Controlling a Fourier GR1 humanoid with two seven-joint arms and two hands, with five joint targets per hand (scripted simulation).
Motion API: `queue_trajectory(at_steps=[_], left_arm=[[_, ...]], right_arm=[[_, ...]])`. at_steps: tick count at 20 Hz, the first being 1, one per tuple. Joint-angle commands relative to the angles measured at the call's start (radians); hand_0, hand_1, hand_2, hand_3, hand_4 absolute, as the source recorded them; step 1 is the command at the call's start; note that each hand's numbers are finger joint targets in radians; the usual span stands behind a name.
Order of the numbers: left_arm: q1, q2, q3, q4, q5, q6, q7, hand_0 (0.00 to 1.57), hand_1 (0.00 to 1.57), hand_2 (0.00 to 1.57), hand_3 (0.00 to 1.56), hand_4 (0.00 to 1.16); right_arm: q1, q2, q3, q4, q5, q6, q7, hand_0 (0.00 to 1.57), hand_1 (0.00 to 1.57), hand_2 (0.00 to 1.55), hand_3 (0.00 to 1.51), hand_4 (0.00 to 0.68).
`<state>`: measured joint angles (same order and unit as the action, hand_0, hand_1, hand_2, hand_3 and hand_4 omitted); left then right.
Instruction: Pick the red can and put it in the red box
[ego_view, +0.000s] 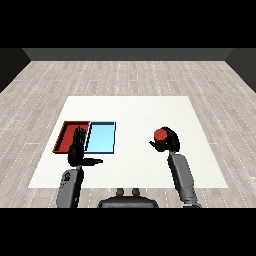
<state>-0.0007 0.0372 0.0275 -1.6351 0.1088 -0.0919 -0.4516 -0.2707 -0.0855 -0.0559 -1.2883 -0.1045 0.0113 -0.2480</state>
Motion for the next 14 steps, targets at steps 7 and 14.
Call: queue_trajectory(at_steps=[7, 14], left_arm=[[-0.052, -0.036, -0.196, -0.130, -0.077, 0.084, 0.245, 0.00, 0.00, 0.00, 0.00, 0.00], [-0.091, -0.037, -0.262, -0.070, -0.088, 0.155, 0.260, 0.00, 0.00, 0.00, 0.00, 0.00]], right_arm=[[0.050, 0.036, 0.041, -0.307, -0.012, -0.038, 0.053, 1.46, 1.46, 1.42, 1.39, 0.633], [-0.141, 0.084, 0.342, -0.181, -0.002, -0.408, 0.074, 1.45, 1.45, 1.41, 1.38, 0.636]])
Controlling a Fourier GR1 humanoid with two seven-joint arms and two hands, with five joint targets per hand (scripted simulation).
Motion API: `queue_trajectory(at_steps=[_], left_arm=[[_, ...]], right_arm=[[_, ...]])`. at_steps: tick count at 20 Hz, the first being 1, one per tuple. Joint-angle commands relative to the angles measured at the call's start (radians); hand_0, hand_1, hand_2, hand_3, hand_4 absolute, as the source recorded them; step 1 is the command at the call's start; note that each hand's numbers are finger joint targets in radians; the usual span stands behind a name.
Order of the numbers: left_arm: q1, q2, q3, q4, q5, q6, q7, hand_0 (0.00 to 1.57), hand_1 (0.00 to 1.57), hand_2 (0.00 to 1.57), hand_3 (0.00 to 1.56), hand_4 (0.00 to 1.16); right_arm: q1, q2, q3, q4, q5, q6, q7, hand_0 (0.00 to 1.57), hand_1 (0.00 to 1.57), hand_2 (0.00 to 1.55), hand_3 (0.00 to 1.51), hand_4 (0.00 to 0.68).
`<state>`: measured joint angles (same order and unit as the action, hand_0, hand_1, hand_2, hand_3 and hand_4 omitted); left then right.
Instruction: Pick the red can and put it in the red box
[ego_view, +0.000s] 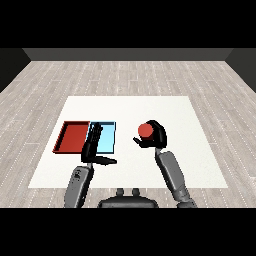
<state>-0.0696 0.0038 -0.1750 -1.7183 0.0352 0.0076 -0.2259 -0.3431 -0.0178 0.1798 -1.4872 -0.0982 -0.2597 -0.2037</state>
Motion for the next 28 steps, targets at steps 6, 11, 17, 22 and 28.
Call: queue_trajectory(at_steps=[6, 11, 17, 22, 28], left_arm=[[-0.079, -0.004, -0.043, 0.089, -0.026, 0.040, 0.044, 0.00, 0.00, 0.00, 0.00, 0.00], [-0.134, -0.004, -0.132, 0.149, -0.017, 0.148, 0.073, 0.00, 0.00, 0.00, 0.00, 0.00], [-0.103, -0.004, -0.167, 0.208, 0.008, 0.142, 0.061, 0.00, 0.00, 0.00, 0.00, 0.00], [-0.161, -0.004, -0.237, 0.330, 0.068, 0.226, -0.040, 0.00, 0.00, 0.00, 0.00, 0.00], [-0.236, -0.004, -0.251, 0.390, 0.142, 0.234, 0.001, 0.00, 0.00, 0.00, 0.00, 0.00]], right_arm=[[-0.002, 0.017, 0.146, -0.055, 0.000, -0.135, -0.055, 1.42, 1.42, 1.42, 1.40, 0.630], [-0.003, 0.018, 0.221, -0.054, -0.002, -0.199, -0.066, 1.44, 1.44, 1.43, 1.39, 0.618], [-0.057, 0.018, 0.201, -0.005, -0.034, -0.185, -0.101, 1.45, 1.45, 1.44, 1.40, 0.647], [-0.053, 0.018, 0.189, -0.084, -0.009, -0.164, -0.033, 1.47, 1.47, 1.44, 1.39, 0.652], [-0.006, 0.018, 0.217, -0.077, -0.017, -0.153, -0.081, 1.46, 1.46, 1.43, 1.39, 0.663]])
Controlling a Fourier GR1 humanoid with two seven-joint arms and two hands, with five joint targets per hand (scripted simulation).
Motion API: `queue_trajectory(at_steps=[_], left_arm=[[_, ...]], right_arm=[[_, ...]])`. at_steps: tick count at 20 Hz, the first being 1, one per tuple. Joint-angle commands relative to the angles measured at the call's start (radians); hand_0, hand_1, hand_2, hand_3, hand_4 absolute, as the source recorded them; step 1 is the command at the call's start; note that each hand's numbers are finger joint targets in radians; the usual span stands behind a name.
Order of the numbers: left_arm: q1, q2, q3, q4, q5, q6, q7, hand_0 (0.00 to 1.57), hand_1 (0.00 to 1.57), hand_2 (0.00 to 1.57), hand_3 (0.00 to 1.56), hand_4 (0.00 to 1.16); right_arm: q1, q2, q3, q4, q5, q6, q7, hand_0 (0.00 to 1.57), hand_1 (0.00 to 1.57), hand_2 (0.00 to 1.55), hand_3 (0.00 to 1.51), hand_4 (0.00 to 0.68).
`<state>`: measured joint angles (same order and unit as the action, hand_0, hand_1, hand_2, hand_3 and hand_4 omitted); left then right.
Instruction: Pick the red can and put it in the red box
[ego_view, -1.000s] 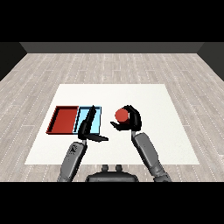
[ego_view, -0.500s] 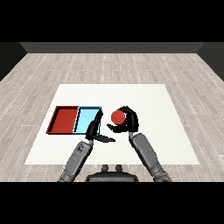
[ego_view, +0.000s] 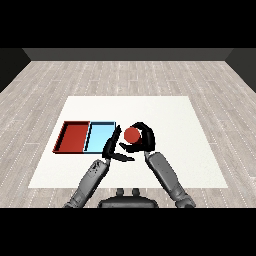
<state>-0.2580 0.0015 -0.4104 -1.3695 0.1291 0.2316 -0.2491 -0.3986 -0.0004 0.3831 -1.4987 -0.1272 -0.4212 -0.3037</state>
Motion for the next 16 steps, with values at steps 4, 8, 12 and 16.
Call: queue_trajectory(at_steps=[4, 8, 12, 16], left_arm=[[0.033, -0.001, -0.050, -0.030, 0.014, 0.039, 0.006, 0.00, 0.00, 0.00, 0.00, 0.00], [-0.023, -0.002, -0.081, 0.033, 0.081, 0.049, -0.014, 0.00, 0.00, 0.00, 0.00, 0.00], [-0.027, -0.002, -0.086, 0.060, 0.089, 0.016, -0.056, 0.00, 0.00, 0.00, 0.00, 0.00], [-0.005, -0.001, -0.049, 0.053, 0.085, -0.004, -0.045, 0.00, 0.00, 0.00, 0.00, 0.00]], right_arm=[[0.025, 0.000, 0.056, -0.044, 0.003, -0.031, -0.007, 1.47, 1.47, 1.44, 1.39, 0.676], [0.018, 0.000, 0.091, 0.048, -0.080, -0.024, -0.109, 1.44, 1.44, 1.43, 1.40, 0.658], [-0.048, 0.000, 0.118, -0.021, -0.124, -0.081, -0.013, 1.50, 1.50, 1.44, 1.40, 0.640], [0.002, 0.000, 0.089, 0.011, -0.140, -0.012, -0.086, 1.51, 1.51, 1.45, 1.42, 0.652]])
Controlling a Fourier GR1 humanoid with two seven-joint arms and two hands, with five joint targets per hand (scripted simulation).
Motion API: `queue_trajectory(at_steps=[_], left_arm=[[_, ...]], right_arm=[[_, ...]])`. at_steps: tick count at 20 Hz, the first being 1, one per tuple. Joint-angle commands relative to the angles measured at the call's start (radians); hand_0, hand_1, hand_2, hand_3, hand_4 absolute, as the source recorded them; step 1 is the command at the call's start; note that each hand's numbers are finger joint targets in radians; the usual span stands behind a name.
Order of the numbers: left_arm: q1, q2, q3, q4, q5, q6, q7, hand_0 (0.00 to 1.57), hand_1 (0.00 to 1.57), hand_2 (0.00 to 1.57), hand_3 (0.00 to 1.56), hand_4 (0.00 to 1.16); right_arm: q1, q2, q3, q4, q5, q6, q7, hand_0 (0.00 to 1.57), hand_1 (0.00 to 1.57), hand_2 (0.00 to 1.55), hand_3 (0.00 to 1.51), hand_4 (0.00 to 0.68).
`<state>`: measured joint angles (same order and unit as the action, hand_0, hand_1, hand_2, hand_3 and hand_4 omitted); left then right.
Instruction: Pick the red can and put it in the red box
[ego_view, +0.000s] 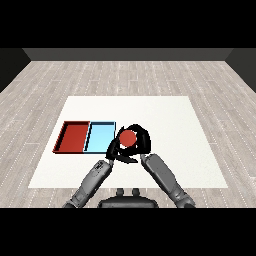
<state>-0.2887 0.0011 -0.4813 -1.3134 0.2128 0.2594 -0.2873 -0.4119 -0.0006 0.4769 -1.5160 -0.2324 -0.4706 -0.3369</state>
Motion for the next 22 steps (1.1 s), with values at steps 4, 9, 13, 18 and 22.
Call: queue_trajectory(at_steps=[4, 9, 13, 18, 22], left_arm=[[-0.091, -0.001, -0.007, 0.008, 0.045, 0.010, 0.064, 0.00, 0.00, 0.00, 0.00, 0.00], [-0.088, -0.001, -0.073, 0.067, 0.115, 0.060, -0.039, 0.00, 0.00, 0.00, 0.00, 0.00], [0.003, -0.001, -0.059, 0.045, 0.138, 0.194, -0.104, 0.37, 0.37, 0.72, 0.57, 0.91], [-0.106, -0.001, -0.065, 0.092, 0.154, 0.267, -0.018, 1.57, 1.57, 1.56, 1.47, 1.12], [-0.084, -0.001, -0.069, 0.033, 0.127, 0.294, 0.029, 1.57, 1.57, 1.56, 1.48, 1.12]], right_arm=[[-0.072, 0.001, 0.050, 0.017, -0.028, -0.079, 0.030, 1.53, 1.53, 1.46, 1.42, 0.658], [-0.058, 0.001, 0.046, 0.103, -0.054, -0.042, -0.054, 1.51, 1.51, 1.46, 1.41, 0.639], [0.000, 0.000, 0.125, 0.002, -0.032, -0.097, -0.028, 1.54, 1.54, 1.47, 1.40, 0.651], [-0.045, 0.001, 0.092, 0.025, -0.029, -0.082, -0.031, 1.49, 1.49, 1.45, 1.39, 0.654], [-0.051, 0.000, 0.090, 0.024, -0.048, -0.093, -0.018, 1.48, 1.48, 1.44, 1.39, 0.646]])
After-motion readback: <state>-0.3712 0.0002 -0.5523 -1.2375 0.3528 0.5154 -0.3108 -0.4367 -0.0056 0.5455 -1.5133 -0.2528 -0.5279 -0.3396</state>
